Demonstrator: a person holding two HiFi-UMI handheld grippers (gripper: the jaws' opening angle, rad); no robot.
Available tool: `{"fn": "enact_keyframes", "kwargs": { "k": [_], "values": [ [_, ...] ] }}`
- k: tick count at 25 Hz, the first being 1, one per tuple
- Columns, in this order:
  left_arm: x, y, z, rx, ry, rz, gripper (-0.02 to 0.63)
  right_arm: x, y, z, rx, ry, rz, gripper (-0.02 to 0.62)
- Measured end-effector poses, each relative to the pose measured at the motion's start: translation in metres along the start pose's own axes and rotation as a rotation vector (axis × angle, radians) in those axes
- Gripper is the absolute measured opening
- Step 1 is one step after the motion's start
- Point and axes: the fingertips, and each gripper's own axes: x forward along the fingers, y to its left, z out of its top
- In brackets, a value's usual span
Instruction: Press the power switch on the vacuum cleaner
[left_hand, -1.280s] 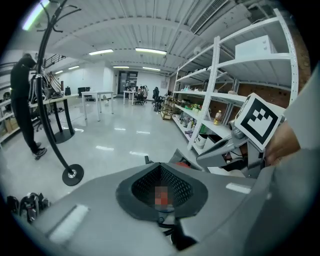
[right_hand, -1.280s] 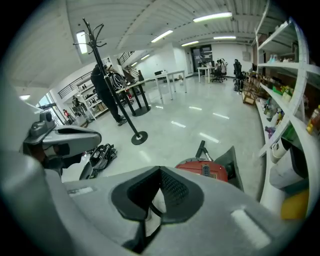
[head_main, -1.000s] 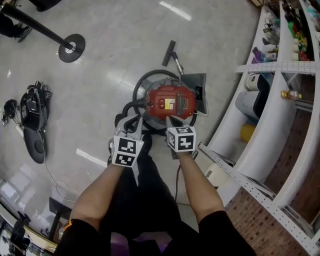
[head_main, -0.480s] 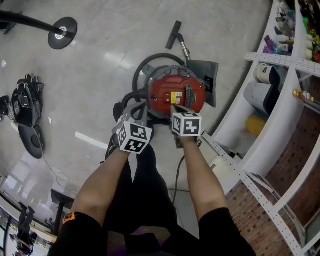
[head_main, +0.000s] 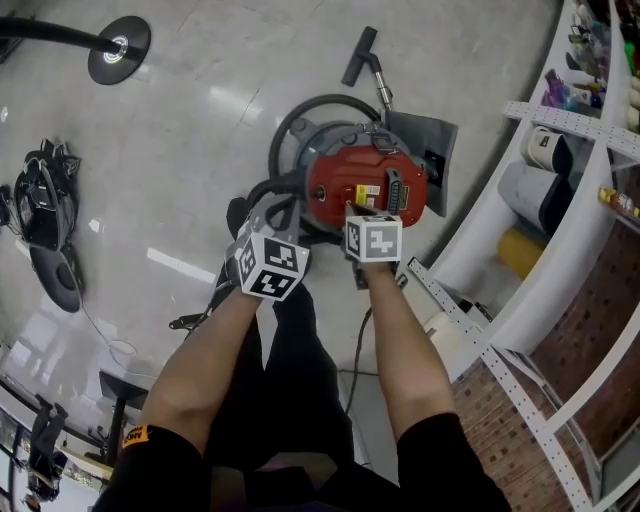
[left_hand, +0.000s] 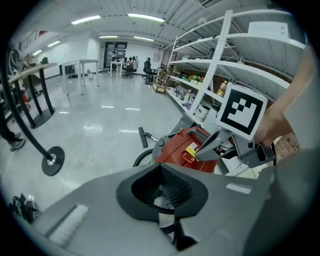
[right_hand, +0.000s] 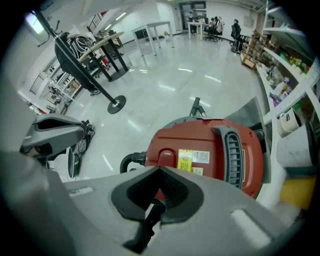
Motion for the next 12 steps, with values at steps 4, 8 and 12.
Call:
{"fn": "enact_keyframes", "kwargs": {
  "k": [4, 8, 12],
  "values": [
    [0.002, 0.003, -0.007, -0.026, 0.009, 0.005, 0.015, 0.006, -0.001, -0.002, -0.024, 0.018, -0.021, -0.008],
    [0.003, 0.002, -0.009, -0.034, 0.006, -0.006, 0.015, 0.011, -0.004, -0.007, -0.038, 0.042, -0.047, -0.008],
    [0.006, 0.002, -0.014, -0.042, 0.014, -0.01, 0.015, 0.015, -0.004, -0.007, -0.054, 0.045, -0.043, -0.008]
  ]
}}
